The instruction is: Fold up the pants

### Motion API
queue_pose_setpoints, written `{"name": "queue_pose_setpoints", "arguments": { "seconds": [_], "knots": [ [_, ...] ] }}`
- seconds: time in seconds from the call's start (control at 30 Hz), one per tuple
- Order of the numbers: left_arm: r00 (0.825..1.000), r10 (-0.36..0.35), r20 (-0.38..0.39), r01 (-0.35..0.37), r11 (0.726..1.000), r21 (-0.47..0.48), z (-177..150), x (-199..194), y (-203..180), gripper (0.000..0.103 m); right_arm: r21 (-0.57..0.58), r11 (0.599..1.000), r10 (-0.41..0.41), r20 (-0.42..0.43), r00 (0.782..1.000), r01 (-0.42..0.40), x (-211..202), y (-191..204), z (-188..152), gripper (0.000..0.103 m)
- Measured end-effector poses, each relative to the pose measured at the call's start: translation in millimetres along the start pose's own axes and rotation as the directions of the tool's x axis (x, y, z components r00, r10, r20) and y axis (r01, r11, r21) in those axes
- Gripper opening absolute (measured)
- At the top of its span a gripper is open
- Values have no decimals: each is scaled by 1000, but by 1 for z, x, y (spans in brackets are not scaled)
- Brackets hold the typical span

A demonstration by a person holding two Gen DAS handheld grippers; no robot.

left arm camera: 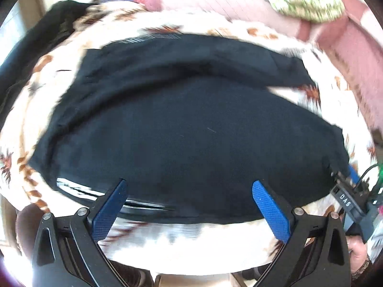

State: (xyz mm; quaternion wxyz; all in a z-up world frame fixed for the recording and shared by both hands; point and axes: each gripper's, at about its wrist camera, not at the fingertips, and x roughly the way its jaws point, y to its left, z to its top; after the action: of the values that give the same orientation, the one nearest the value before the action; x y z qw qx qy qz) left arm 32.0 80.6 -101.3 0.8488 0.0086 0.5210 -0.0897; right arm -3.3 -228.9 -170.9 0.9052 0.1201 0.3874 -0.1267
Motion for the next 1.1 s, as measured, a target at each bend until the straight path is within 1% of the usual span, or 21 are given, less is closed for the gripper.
{"name": "queue_pose_setpoints", "arguments": {
  "seconds": [0.07, 0.17, 0.23, 0.3, 0.4, 0.53, 0.63, 0.9, 0.97, 1.03, 1.1],
  "knots": [
    [999, 32, 25, -31, 999, -28, 2, -11, 25, 103, -11, 1000, -22, -38, 999, 22, 2, 3, 4, 103],
    [997, 46, 60, -41, 996, -76, -4, -22, 57, 103, -7, 999, -43, -81, 996, 43, 4, 6, 8, 103],
    [997, 51, 64, -44, 994, -101, -10, -27, 76, 103, -2, 998, -68, -99, 993, 68, 6, 9, 9, 103],
    [995, 61, 78, -52, 992, -111, -17, -34, 87, 103, 10, 996, -90, -105, 990, 91, 6, 11, 8, 103],
    [987, 101, 126, -88, 991, -105, -23, -49, 96, 103, 18, 992, -123, -101, 987, 125, 5, 15, 6, 103],
    [976, 118, 185, -105, 991, -79, -27, -68, 93, 103, 21, 988, -149, -98, 984, 152, 3, 18, 5, 103],
    [971, 116, 208, -107, 993, -55, -26, -73, 83, 103, 22, 988, -147, -104, 984, 150, 3, 18, 7, 103],
    [979, 88, 183, -99, 994, 52, -26, -72, 48, 103, 8, 993, -113, -88, 990, 114, -2, 15, 5, 103],
    [981, 64, 186, -78, 994, 70, -18, -75, 45, 103, 12, 993, -113, -91, 989, 115, -9, 14, 9, 101],
    [981, 35, 189, -48, 997, 67, -8, -78, 47, 103, 26, 995, -92, -52, 994, 93, -22, 12, 14, 100],
    [981, -13, 193, 3, 999, 53, 11, -79, 54, 103, 22, 998, -56, 2, 998, 56, -41, 10, 25, 100]
  ]
}}
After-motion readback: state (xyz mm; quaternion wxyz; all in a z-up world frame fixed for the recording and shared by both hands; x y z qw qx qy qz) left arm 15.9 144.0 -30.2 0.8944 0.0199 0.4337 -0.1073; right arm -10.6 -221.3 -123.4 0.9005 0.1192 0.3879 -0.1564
